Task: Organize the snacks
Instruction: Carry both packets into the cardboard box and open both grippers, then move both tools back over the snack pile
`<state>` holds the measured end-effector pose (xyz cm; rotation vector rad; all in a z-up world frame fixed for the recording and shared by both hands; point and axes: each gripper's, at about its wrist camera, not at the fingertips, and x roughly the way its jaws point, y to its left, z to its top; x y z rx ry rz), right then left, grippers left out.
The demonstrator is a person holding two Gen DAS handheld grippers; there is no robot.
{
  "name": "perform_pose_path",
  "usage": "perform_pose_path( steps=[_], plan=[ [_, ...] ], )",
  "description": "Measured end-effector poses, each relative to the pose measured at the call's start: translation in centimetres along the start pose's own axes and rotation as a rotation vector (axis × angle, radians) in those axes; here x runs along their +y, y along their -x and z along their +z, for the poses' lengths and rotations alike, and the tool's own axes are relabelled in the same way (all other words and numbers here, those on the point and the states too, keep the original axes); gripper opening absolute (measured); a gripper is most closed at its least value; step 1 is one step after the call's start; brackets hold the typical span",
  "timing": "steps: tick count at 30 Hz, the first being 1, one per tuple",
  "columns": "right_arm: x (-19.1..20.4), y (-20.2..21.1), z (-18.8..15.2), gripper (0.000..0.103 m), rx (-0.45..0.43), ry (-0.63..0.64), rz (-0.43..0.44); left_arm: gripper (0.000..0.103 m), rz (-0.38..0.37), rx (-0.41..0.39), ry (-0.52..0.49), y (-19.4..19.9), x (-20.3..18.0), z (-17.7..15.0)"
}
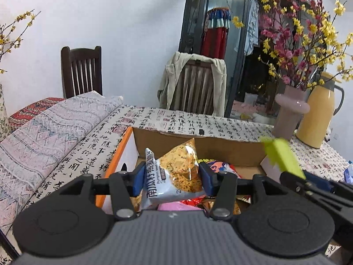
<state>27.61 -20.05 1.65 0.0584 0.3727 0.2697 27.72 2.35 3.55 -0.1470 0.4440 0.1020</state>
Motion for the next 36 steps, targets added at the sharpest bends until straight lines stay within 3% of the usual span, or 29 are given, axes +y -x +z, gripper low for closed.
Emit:
perform_pose_path(
  steps=[2, 3, 4, 5, 6, 7, 16, 21, 28, 36],
  plan=[
    [-0.1, 0.1, 0.0, 0.035, 0.001, -0.006, 0.002, 0.064, 0.005, -0.019, 0.009, 0.5, 0.1, 0.0],
    [-0.2, 0.3, 0.0, 0.04, -0.002, -0.012, 0.004, 0.076, 0.007, -0.026, 0.016, 0.6, 0.2, 0.1],
    [-0.4, 0.4, 0.1, 0.057, -0.004, -0.021, 0.006, 0.092, 0.012, -0.036, 0.026, 0.8, 0.3, 0.1],
    [-0.5, 0.5, 0.1, 0.068, -0.013, -0.029, 0.003, 0.103, 0.028, -0.049, 0.037, 1.1, 0.5, 0.2],
    [-0.6, 0.6, 0.1, 0.088, -0.024, -0.034, -0.005, 0.103, 0.046, -0.065, 0.046, 1.2, 0.6, 0.3],
    [-0.6, 0.9, 0.1, 0.102, -0.039, -0.041, -0.012, 0.103, 0.052, -0.074, 0.052, 1.4, 0.7, 0.3],
    [-1.0, 1.2, 0.1, 0.103, -0.051, -0.061, -0.018, 0.103, 0.05, -0.079, 0.068, 1.7, 0.9, 0.4],
    [-0.7, 1.9, 0.4, 0.103, -0.073, -0.051, -0.011, 0.103, 0.058, -0.118, 0.085, 4.1, 0.7, 1.0],
    [0.2, 5.7, 1.3, 0.103, -0.131, -0.021, 0.0, 0.103, 0.048, -0.157, 0.094, 8.2, 1.3, 1.4],
    [0.8, 10.0, -0.7, 0.103, -0.109, 0.007, 0.002, 0.103, 0.052, -0.129, 0.089, 11.0, 2.7, -0.6]
  ],
)
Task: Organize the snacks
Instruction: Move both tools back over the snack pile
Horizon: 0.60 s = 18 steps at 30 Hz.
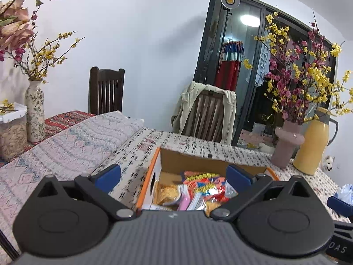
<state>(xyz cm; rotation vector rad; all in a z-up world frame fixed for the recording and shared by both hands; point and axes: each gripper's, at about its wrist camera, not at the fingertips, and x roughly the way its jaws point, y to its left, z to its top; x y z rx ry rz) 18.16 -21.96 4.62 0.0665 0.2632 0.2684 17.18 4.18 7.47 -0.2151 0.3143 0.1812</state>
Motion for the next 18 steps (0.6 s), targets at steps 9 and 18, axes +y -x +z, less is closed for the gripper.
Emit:
perform_pose_path(
  steps=[9, 18],
  plan=[
    [-0.6, 3.0, -4.2, 0.103, 0.101, -0.006, -0.012, 0.103, 0.026, 0.08, -0.033, 1.7, 2.6, -4.1],
    [-2.6, 3.0, -8.4, 0.102, 0.172, -0.05, -0.043, 0.103, 0.071, 0.129, -0.073, 0.3, 5.3, -8.4]
  ],
)
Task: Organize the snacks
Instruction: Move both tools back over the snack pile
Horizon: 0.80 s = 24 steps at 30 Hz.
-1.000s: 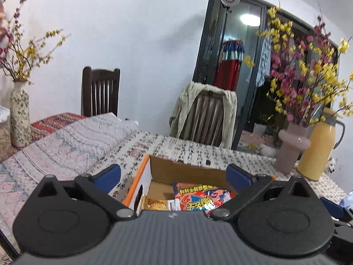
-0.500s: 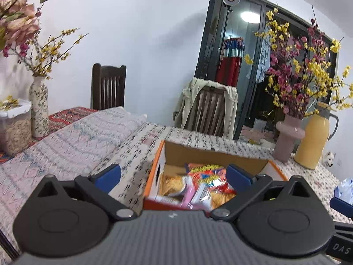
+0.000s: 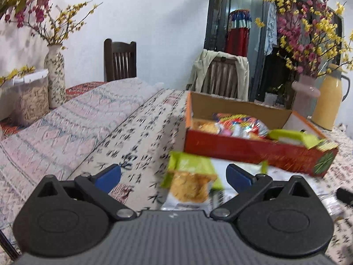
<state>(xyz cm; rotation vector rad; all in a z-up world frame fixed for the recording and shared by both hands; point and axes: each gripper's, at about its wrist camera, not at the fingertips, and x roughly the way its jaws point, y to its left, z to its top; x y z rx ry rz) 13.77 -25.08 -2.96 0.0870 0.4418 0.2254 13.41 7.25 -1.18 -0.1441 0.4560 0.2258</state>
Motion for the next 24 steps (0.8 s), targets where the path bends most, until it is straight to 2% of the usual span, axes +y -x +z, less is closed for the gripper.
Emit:
perform_pose_path(
  steps=[2, 5, 12, 19, 24],
  plan=[
    [-0.08, 0.3, -0.02, 0.103, -0.027, -0.003, 0.014, 0.103, -0.014, -0.003, 0.011, -0.18, 0.23, -0.27],
    [-0.12, 0.09, 0.01, 0.103, -0.018, -0.002, 0.026, 0.103, -0.03, -0.027, -0.005, 0.13, -0.05, -0.55],
    [-0.48, -0.27, 0.16, 0.103, -0.004, -0.033, 0.051, 0.103, -0.071, -0.015, 0.007, -0.1, 0.06, -0.59],
    [-0.31, -0.47, 0.09, 0.103, 0.012, -0.021, 0.063, 0.103, -0.068, -0.024, 0.017, 0.01, 0.21, -0.63],
    [-0.57, -0.48, 0.06, 0.103, 0.015, -0.032, 0.081, 0.103, -0.042, 0.0, 0.011, -0.43, -0.05, -0.52]
  ],
)
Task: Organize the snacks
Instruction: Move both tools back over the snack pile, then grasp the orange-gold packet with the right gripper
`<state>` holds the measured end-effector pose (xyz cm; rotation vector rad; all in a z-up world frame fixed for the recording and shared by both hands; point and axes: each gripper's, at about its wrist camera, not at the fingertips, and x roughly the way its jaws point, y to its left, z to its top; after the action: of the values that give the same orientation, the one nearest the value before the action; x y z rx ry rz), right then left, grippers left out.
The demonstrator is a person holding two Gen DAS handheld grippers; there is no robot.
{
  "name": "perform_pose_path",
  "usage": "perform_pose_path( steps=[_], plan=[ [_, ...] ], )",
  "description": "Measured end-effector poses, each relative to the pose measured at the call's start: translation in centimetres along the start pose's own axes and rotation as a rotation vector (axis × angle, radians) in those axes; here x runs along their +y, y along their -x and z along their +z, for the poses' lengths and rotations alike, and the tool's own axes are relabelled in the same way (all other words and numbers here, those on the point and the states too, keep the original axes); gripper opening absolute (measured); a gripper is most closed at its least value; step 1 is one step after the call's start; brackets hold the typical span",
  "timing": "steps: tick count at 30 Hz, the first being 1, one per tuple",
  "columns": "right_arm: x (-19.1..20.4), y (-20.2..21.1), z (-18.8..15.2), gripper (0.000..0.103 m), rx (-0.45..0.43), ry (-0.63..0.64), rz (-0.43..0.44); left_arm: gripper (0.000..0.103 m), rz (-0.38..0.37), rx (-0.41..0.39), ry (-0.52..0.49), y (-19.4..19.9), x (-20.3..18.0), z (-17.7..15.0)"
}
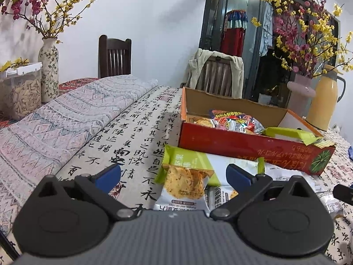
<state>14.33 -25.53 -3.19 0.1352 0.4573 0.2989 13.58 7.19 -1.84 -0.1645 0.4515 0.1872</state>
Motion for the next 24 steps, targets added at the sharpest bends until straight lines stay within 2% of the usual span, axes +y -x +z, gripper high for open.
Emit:
perform_pose_path(
  steps=[4, 12, 20, 24],
  plan=[
    [0.11, 0.24, -0.1, 0.103, -0.011, 0.012, 0.028, 0.103, 0.007, -0.019, -0.004, 0.22, -0.13, -0.09],
    [0.07, 0.2, -0.08, 0.103, -0.009, 0.015, 0.063, 0.103, -0.01, -0.003, -0.005, -0.1, -0.17, 0.07],
    [0.03, -0.07, -0.07, 0.103, 0.005, 0.011, 0.055, 0.103, -0.027, -0.013, 0.004, 0.1, 0.02, 0.01],
    [-0.06, 0.01, -0.09, 0.102, -0.012, -0.004, 0.018, 0.103, -0.039, -0.016, 0.009, 0.15, 0.13, -0.01]
  ],
)
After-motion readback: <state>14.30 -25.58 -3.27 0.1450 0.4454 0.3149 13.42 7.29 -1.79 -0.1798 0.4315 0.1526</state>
